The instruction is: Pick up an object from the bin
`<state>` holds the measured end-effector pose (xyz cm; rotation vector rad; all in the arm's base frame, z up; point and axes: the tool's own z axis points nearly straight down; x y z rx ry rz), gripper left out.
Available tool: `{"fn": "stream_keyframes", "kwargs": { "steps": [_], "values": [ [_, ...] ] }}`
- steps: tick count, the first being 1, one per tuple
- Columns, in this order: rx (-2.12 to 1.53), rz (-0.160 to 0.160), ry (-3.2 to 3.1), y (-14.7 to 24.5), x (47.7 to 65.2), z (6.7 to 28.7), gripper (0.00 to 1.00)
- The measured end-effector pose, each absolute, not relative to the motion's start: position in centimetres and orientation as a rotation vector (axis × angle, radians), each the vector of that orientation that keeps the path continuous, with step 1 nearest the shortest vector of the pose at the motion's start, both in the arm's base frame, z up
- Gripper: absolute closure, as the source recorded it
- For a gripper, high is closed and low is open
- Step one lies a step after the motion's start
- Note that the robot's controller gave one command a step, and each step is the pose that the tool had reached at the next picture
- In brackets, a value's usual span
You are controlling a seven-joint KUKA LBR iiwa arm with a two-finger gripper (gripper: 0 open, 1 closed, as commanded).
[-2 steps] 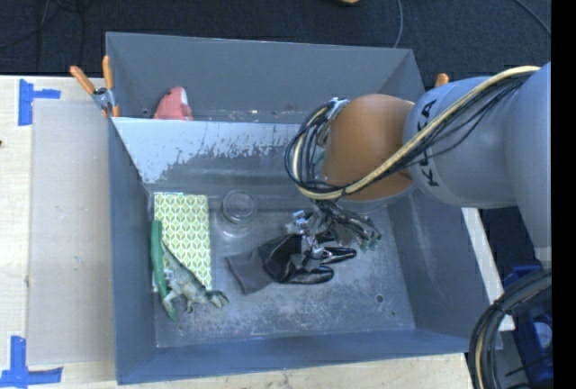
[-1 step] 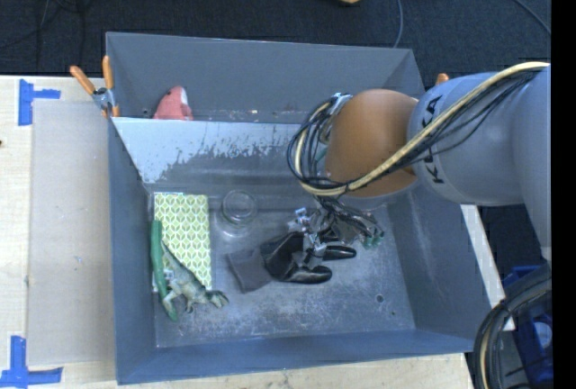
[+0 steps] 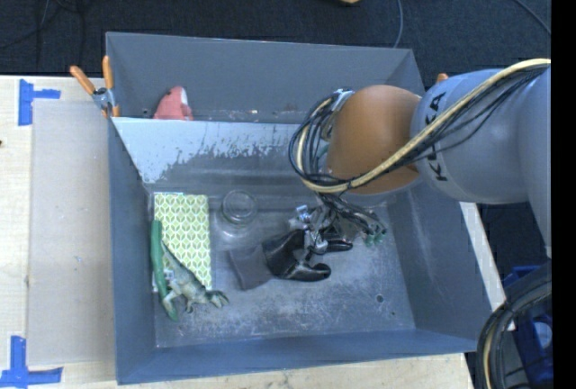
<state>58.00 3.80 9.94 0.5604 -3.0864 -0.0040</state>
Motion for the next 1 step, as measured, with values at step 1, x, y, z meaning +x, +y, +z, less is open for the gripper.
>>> {"fn": "stream_keyframes", "kwargs": {
  "steps": [1],
  "values": [
    [0.557,-0.006,-3.078,3.84,57.81,11.56,1.0]
  ]
}}
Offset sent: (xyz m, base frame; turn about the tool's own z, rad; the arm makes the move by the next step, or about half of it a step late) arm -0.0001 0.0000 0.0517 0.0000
